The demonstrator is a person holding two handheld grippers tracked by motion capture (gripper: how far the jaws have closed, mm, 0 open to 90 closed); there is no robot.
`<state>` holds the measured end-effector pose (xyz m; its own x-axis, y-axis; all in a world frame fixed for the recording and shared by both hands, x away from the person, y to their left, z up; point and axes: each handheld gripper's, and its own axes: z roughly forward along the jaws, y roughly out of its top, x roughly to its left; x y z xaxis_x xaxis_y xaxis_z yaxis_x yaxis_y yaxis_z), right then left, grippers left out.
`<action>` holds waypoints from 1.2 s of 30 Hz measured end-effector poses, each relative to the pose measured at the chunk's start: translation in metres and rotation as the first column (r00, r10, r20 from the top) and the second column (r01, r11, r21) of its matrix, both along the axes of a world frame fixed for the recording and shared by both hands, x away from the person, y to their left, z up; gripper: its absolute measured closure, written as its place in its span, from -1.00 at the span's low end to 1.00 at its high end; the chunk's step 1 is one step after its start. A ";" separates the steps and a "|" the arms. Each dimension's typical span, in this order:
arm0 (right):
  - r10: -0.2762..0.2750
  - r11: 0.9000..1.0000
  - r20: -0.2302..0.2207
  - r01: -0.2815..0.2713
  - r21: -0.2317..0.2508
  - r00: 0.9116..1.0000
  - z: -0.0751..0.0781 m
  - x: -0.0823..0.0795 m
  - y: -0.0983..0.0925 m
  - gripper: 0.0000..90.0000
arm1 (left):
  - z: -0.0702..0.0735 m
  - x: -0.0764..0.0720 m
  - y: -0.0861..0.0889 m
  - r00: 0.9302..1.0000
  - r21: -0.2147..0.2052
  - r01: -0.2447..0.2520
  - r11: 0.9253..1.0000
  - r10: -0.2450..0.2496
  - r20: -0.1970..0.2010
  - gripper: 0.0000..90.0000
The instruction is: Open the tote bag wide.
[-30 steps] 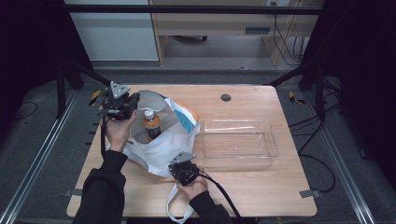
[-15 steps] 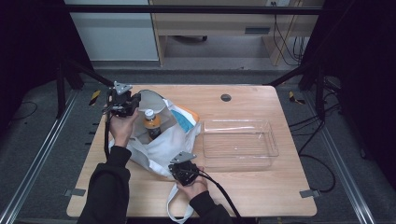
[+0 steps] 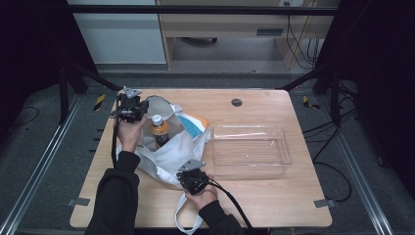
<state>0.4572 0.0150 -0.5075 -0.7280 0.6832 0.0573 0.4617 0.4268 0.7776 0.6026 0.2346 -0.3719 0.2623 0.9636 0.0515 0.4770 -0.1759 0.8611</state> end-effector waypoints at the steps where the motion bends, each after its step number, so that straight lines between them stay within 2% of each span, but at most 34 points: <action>1: 0.000 1.000 0.000 0.000 0.001 1.000 0.000 0.000 0.000 1.00 | 0.001 -0.001 0.001 1.000 -0.006 0.004 1.000 -0.004 0.005 0.91; 4: 0.001 1.000 0.002 -0.001 -0.001 1.000 0.000 0.000 0.000 1.00 | 0.005 -0.006 0.006 1.000 -0.026 0.014 1.000 -0.014 0.013 0.71; 6: -0.002 1.000 0.004 0.002 0.000 1.000 0.000 -0.001 0.001 1.00 | 0.008 -0.013 0.010 0.999 -0.040 0.039 0.998 -0.038 0.017 0.59; 9: -0.002 1.000 0.003 0.002 0.002 1.000 0.000 -0.001 0.001 1.00 | 0.011 -0.026 0.016 0.998 -0.035 0.060 0.998 -0.059 0.039 0.36; 13: -0.006 1.000 0.003 0.006 0.002 1.000 0.000 0.000 0.001 1.00 | 0.019 -0.048 0.028 0.994 -0.026 0.079 0.997 -0.077 0.077 0.23; 15: -0.009 1.000 0.003 0.009 0.003 1.000 0.000 -0.001 0.001 0.99 | 0.024 -0.063 0.037 0.991 -0.050 0.091 0.995 -0.085 0.102 0.20; 17: -0.017 1.000 0.000 0.017 0.005 1.000 0.000 -0.001 0.001 0.96 | 0.025 -0.074 0.045 0.991 -0.046 0.080 0.996 -0.075 0.107 0.19; 19: -0.020 1.000 -0.002 0.020 0.008 1.000 0.000 0.000 0.002 0.93 | 0.022 -0.083 0.052 0.992 -0.066 0.079 0.995 -0.072 0.107 0.19; 23: -0.024 1.000 0.013 0.024 0.010 1.000 0.003 0.000 0.001 0.84 | 0.007 -0.094 0.063 0.995 -0.071 0.069 0.995 -0.063 0.081 0.22; 26: -0.029 0.998 0.052 0.027 0.049 0.998 0.012 -0.001 -0.002 0.79 | -0.004 -0.093 0.068 0.998 -0.062 0.061 0.996 -0.058 0.036 0.24; 28: -0.038 0.997 0.081 0.032 0.074 0.996 0.021 -0.002 -0.005 0.76 | -0.011 -0.093 0.070 0.999 -0.066 0.051 0.997 -0.050 0.022 0.26; 30: -0.055 0.994 0.115 0.043 0.105 0.992 0.030 -0.002 -0.008 0.72 | -0.020 -0.091 0.070 0.999 -0.062 0.047 0.997 -0.047 -0.008 0.29; 32: -0.074 0.991 0.152 0.055 0.125 0.986 0.040 -0.002 -0.011 0.64 | -0.027 -0.089 0.070 0.999 -0.063 0.046 0.997 -0.047 -0.018 0.33; 35: -0.113 0.986 0.196 0.085 0.144 0.974 0.053 0.003 -0.017 0.56 | -0.035 -0.087 0.069 0.998 -0.043 0.040 0.998 -0.042 -0.042 0.39; 36: -0.131 0.983 0.212 0.099 0.155 0.969 0.057 0.005 -0.020 0.55 | -0.038 -0.087 0.069 0.998 -0.048 0.041 0.998 -0.043 -0.045 0.42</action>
<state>0.4618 -0.0045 -0.4504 -0.6502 0.7597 0.0069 0.3122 0.2589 0.9141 0.5159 0.3032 -0.4095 0.3037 0.9527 -0.0069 0.5091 -0.1562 0.8464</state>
